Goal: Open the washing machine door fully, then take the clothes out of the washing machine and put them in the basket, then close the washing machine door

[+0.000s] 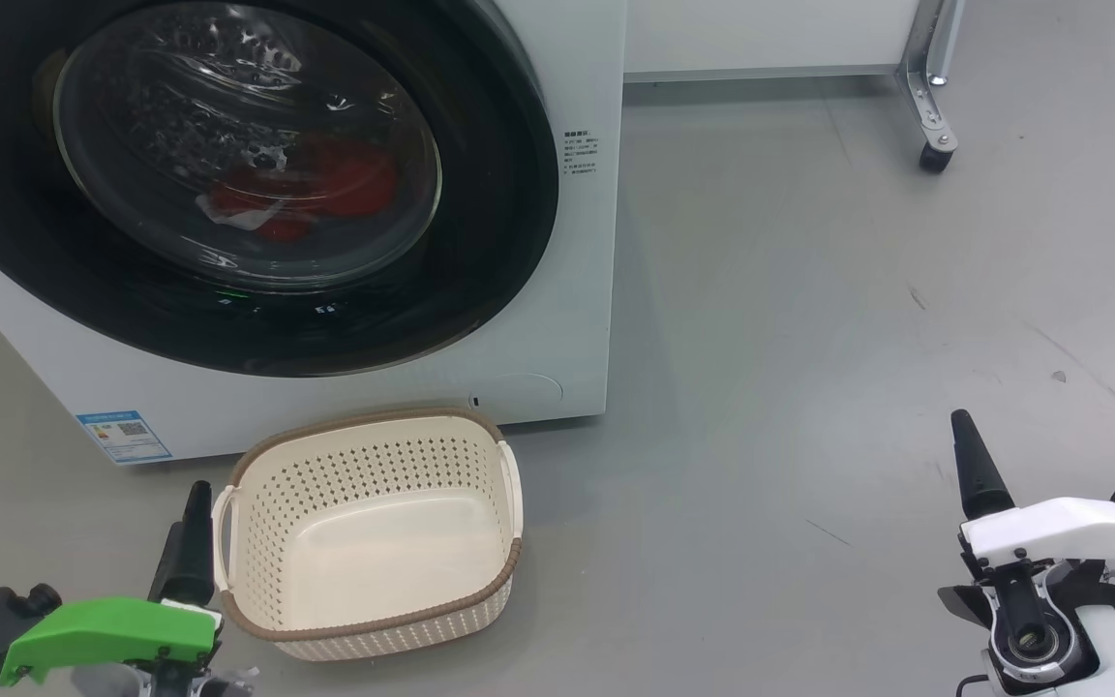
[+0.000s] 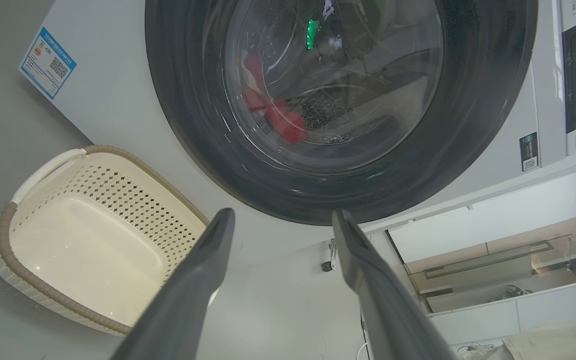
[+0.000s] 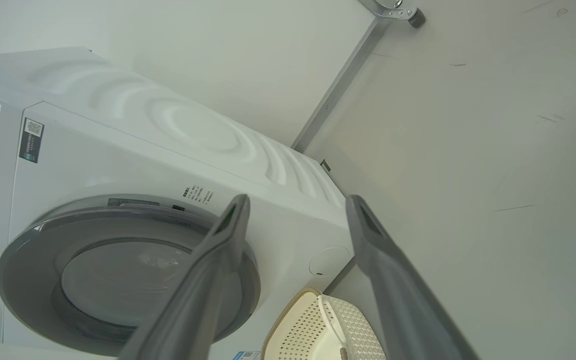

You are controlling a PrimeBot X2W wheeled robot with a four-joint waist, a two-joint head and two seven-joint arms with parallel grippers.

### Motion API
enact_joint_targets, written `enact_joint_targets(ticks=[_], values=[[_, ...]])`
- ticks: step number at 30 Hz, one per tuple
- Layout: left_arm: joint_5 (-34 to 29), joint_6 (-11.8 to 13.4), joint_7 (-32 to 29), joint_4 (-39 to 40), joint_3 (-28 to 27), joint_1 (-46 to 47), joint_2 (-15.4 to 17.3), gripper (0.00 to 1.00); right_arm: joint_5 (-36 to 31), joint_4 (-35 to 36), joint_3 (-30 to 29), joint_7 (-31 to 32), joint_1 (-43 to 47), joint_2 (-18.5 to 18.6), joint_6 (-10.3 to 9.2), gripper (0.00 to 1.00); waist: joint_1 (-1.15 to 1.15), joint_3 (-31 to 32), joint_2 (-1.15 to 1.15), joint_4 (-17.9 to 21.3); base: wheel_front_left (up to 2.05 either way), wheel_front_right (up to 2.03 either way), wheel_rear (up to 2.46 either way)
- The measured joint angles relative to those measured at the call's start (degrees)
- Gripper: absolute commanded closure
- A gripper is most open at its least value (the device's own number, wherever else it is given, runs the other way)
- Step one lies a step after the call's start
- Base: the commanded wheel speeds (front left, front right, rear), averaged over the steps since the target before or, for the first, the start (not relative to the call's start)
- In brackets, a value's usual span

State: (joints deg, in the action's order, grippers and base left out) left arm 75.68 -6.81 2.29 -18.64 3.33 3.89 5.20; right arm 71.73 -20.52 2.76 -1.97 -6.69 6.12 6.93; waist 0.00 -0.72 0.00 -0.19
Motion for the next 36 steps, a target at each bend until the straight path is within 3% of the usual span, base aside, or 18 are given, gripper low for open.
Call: enact_joint_targets(ticks=[12,36], values=[[-10.8,0.0,2.4,-1.5,2.1,1.4,2.2,0.00,-10.4,-2.2,4.4,-2.7,-2.6,2.1,-0.15,0.00,0.00,0.2,0.00,0.0,0.00,0.00,0.00],[-34.2,0.0,6.9,-3.1,4.1,2.0,3.1,0.00,-31.0,-6.7,13.6,-7.2,-8.0,5.1,-3.05,0.00,0.00,0.3,0.00,0.1,0.00,0.00,0.00]])
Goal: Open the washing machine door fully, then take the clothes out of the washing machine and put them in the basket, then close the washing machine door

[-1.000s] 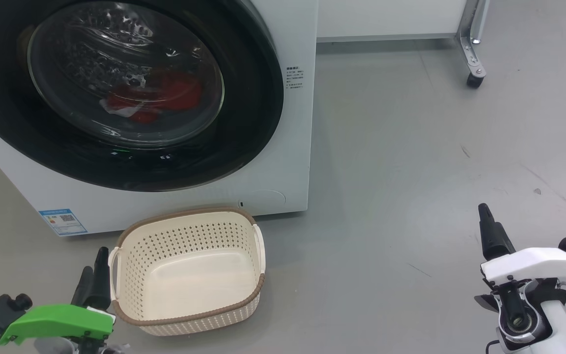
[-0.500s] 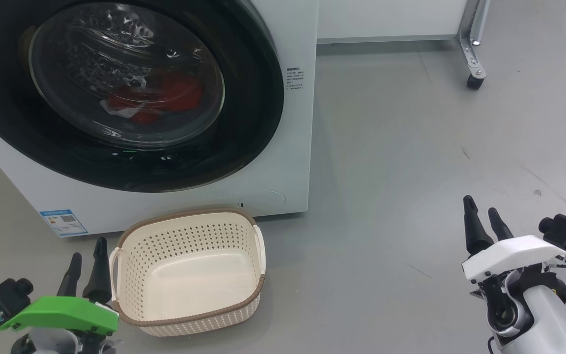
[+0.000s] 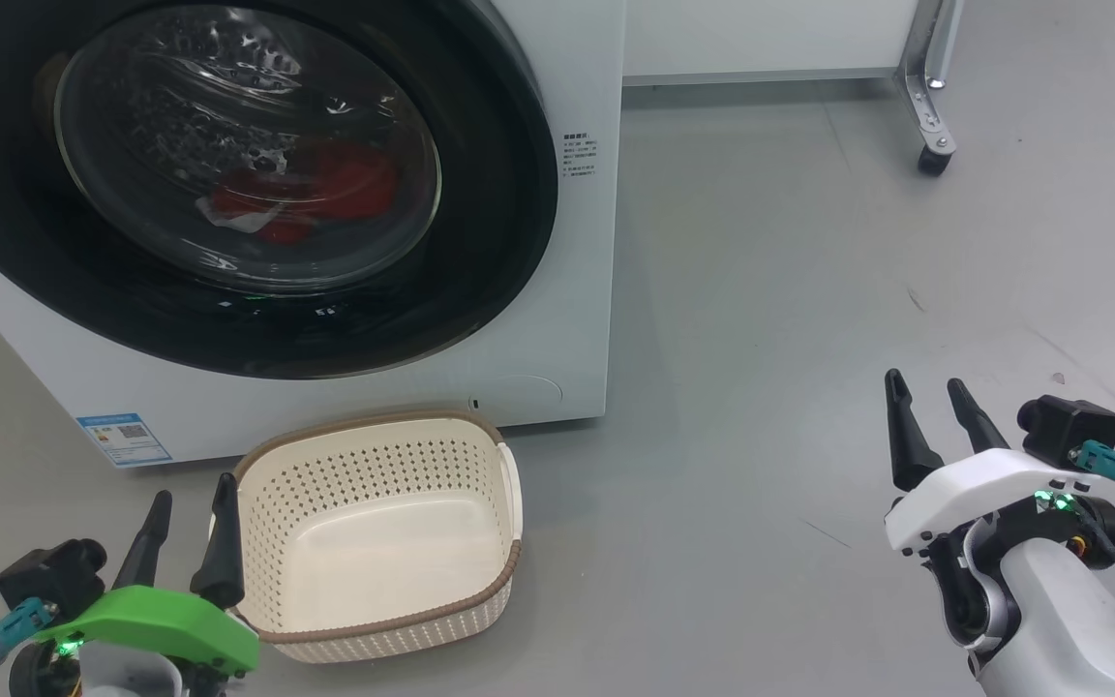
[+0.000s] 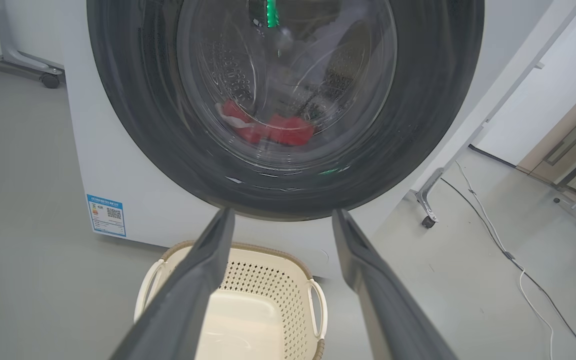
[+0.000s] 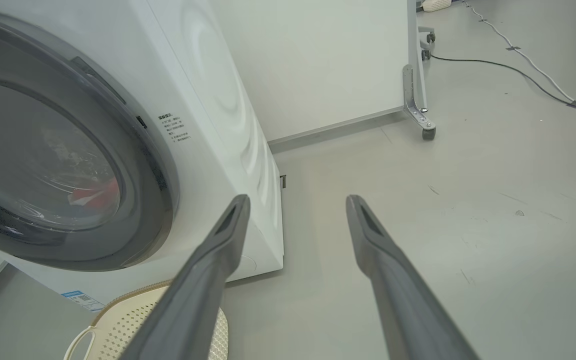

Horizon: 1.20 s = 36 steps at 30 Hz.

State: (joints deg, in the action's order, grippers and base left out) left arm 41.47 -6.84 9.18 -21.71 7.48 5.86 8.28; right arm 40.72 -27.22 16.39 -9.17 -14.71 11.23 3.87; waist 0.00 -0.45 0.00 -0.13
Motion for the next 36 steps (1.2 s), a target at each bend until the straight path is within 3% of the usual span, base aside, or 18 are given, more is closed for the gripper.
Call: enact_joint_targets(ticks=[11,26,36], values=[[-8.4,0.2,2.1,-0.3,-0.1,0.1,0.0,0.00,-7.8,-2.2,3.6,-2.0,-1.9,1.1,-0.09,0.00,0.00,0.0,0.00,0.1,0.00,0.00,0.00],[-20.1,0.2,5.1,-1.0,-1.2,1.0,-0.2,0.00,-17.5,-4.8,6.4,-4.9,-5.6,2.1,-1.59,0.00,0.00,-0.2,0.00,0.1,0.00,0.00,0.00],[-21.5,0.6,5.1,-1.0,-4.5,1.2,-1.5,0.00,-18.2,-4.9,3.3,-5.0,-6.2,1.9,-3.50,0.00,0.00,-0.4,0.00,0.3,0.00,0.00,0.00]])
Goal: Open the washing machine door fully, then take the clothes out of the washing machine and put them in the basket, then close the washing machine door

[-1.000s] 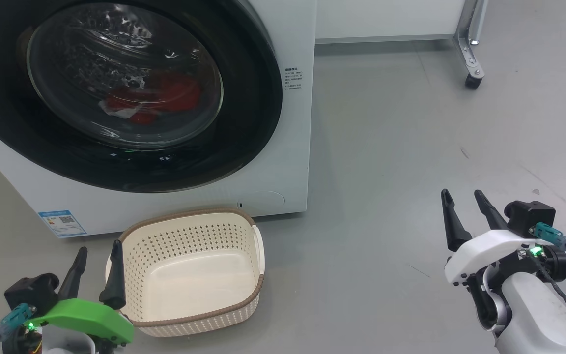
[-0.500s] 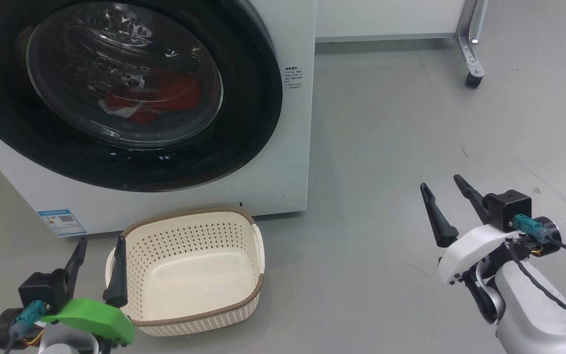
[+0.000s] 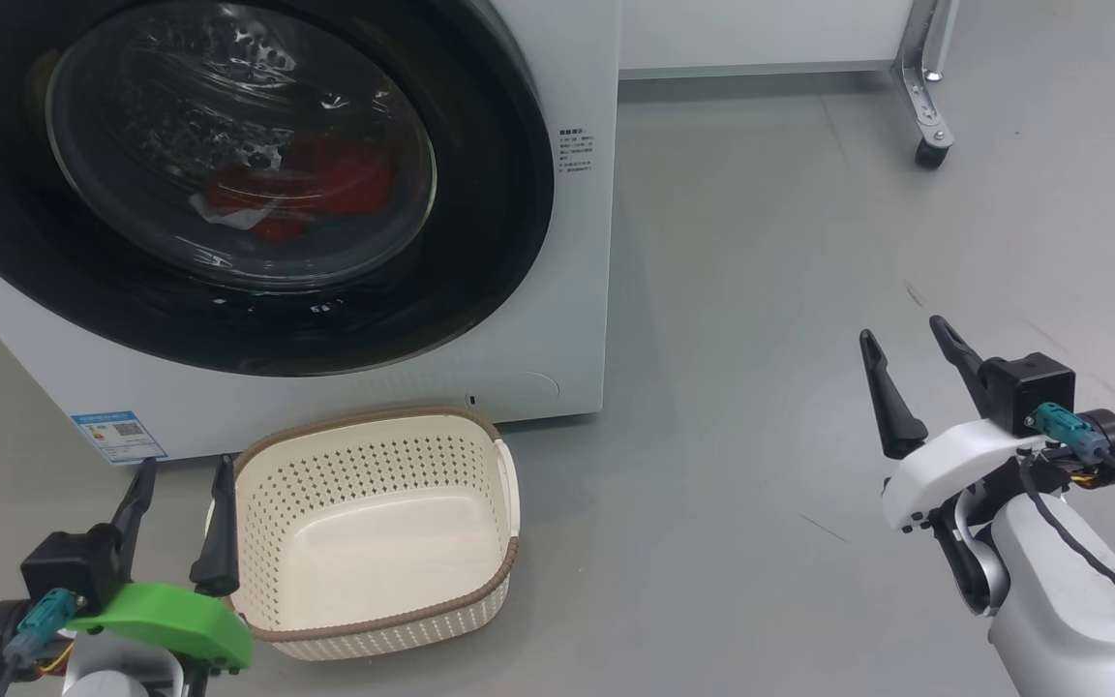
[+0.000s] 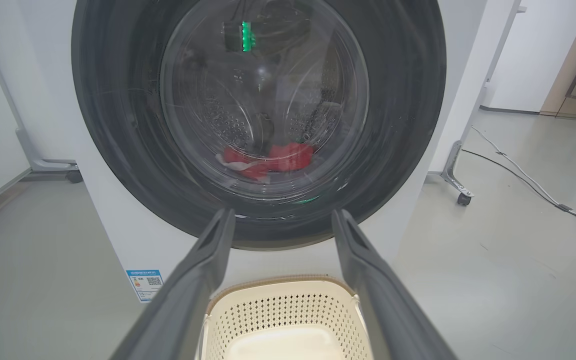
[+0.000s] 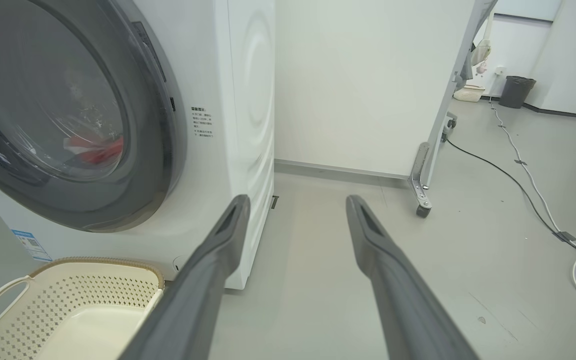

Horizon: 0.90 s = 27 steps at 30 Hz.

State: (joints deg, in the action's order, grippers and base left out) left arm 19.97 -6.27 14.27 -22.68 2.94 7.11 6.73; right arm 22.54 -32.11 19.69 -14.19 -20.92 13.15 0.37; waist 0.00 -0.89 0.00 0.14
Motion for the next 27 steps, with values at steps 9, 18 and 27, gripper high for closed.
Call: enact_joint_targets(ticks=[9,18,27], values=[[-1.0,0.2,0.0,0.0,-2.5,0.0,-0.6,0.00,0.0,0.0,-1.8,0.0,0.0,-0.3,-0.53,0.00,0.00,-0.2,0.00,0.1,0.00,0.00,0.00],[-1.6,0.2,0.0,0.0,-3.3,0.0,-1.6,0.00,0.2,0.9,-3.6,0.0,0.0,-1.5,-0.45,0.00,0.00,-0.3,0.00,0.2,0.00,0.00,0.00],[-2.4,-0.1,0.0,0.4,-3.7,0.0,-1.9,0.00,4.3,2.5,-8.5,0.0,0.0,-3.8,0.76,1.00,0.00,-0.4,0.00,-0.1,0.00,0.00,0.00]])
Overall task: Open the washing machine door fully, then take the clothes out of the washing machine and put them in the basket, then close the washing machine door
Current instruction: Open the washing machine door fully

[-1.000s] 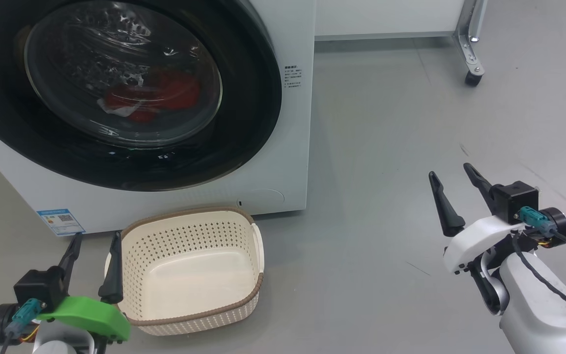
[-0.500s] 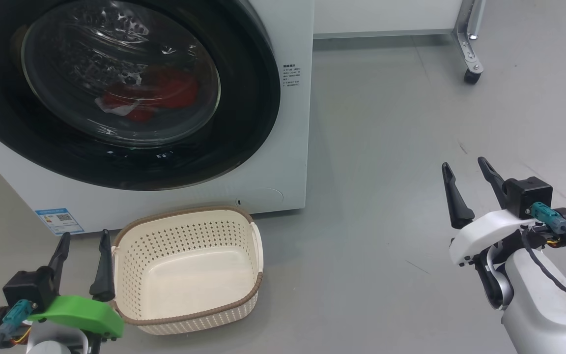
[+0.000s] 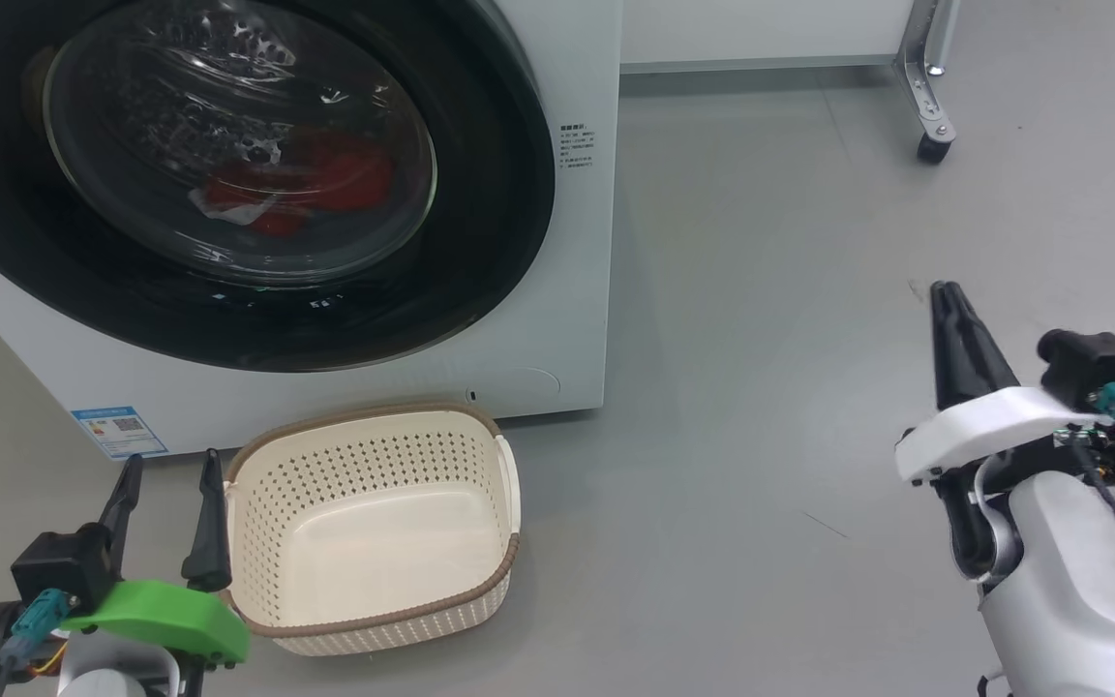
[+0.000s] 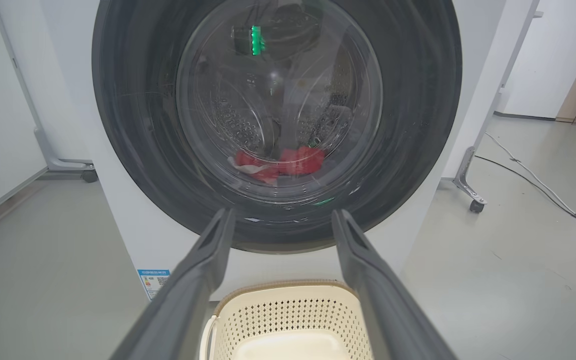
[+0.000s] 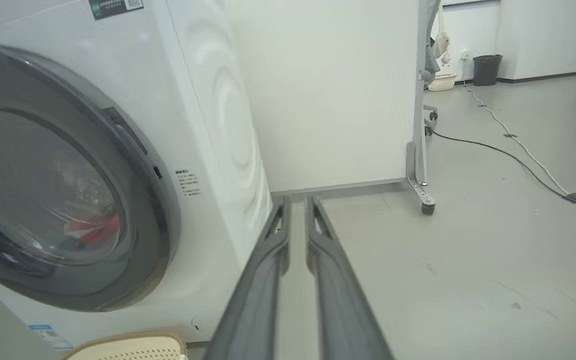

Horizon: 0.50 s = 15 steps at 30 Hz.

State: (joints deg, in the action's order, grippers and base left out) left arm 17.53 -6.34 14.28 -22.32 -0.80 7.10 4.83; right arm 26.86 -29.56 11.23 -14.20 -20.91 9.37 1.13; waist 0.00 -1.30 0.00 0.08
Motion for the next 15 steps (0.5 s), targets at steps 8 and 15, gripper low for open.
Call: enact_joint_targets(ticks=[8,15], values=[[-0.5,-0.4,0.0,1.4,-0.2,0.0,-0.6,0.00,10.7,2.9,-9.1,-0.1,-0.1,-3.8,3.19,1.00,0.00,-1.7,0.00,-1.0,0.00,0.00,0.00],[-0.9,-0.5,0.0,2.6,0.6,0.5,-1.1,0.00,22.4,1.3,-14.4,-0.2,-1.6,-5.4,4.65,1.00,0.00,-4.5,0.00,-2.7,0.00,0.00,0.00]])
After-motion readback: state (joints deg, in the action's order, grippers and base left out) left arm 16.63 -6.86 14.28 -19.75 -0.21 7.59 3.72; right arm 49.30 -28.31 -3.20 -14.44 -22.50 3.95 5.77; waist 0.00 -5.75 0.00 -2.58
